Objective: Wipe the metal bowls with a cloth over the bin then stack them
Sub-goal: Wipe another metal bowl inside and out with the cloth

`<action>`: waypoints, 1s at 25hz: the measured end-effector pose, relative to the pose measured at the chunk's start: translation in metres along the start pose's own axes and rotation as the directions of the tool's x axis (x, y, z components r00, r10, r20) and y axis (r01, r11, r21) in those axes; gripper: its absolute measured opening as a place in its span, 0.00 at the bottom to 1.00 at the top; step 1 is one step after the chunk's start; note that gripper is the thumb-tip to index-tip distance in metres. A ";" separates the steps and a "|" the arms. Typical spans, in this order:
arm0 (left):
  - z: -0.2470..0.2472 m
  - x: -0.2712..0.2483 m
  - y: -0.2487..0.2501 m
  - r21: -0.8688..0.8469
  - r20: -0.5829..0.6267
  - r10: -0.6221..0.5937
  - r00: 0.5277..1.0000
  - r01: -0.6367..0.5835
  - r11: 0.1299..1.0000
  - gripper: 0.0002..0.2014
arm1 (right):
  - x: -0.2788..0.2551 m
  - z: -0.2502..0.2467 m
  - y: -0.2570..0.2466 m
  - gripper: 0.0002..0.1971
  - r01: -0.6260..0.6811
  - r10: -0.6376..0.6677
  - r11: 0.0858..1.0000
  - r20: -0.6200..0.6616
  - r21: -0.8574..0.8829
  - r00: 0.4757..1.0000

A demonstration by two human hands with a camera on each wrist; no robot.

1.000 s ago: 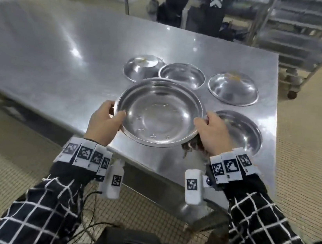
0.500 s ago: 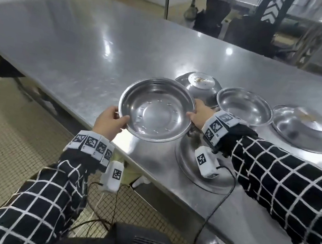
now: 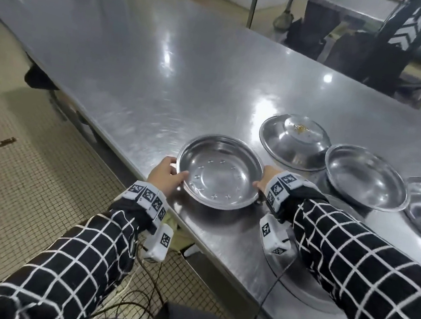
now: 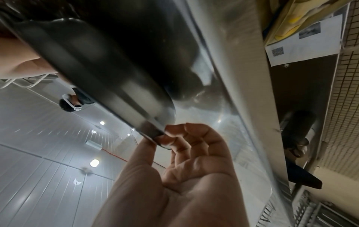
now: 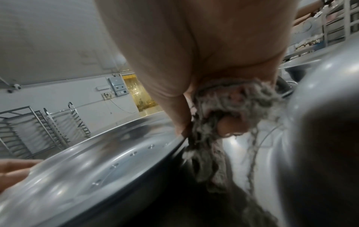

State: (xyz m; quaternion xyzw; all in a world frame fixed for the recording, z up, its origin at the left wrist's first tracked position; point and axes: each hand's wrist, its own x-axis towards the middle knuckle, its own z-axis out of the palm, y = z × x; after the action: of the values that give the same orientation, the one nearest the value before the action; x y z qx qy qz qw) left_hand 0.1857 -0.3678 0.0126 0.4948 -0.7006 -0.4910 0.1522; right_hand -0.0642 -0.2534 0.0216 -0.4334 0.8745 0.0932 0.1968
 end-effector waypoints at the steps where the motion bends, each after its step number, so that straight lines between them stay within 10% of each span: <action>1: 0.000 0.002 -0.001 0.008 0.003 -0.004 1.000 0.004 1.000 0.20 | 0.003 0.004 0.001 0.20 -0.009 0.009 0.999 -0.007 0.033 1.000; 10: -0.015 0.030 0.020 0.376 0.023 0.137 0.990 -0.136 0.917 0.26 | 0.010 -0.023 0.015 0.25 -0.119 0.169 0.915 -0.099 0.385 0.981; 18: 0.029 0.090 0.137 0.417 0.302 0.334 0.893 -0.439 0.796 0.21 | 0.030 -0.115 0.100 0.15 -0.162 0.314 0.850 -0.237 0.501 0.919; 25: 0.124 0.168 0.195 0.578 0.438 0.080 0.895 -0.349 0.738 0.32 | 0.102 -0.130 0.171 0.15 -0.225 0.418 0.813 -0.269 0.537 0.868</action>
State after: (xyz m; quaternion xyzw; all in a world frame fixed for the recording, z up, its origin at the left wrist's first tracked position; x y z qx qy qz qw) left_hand -0.0852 -0.4373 0.0721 0.3243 -0.8946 -0.2870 -0.1104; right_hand -0.2902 -0.2670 0.0944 -0.2217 0.9515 -0.1827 0.1099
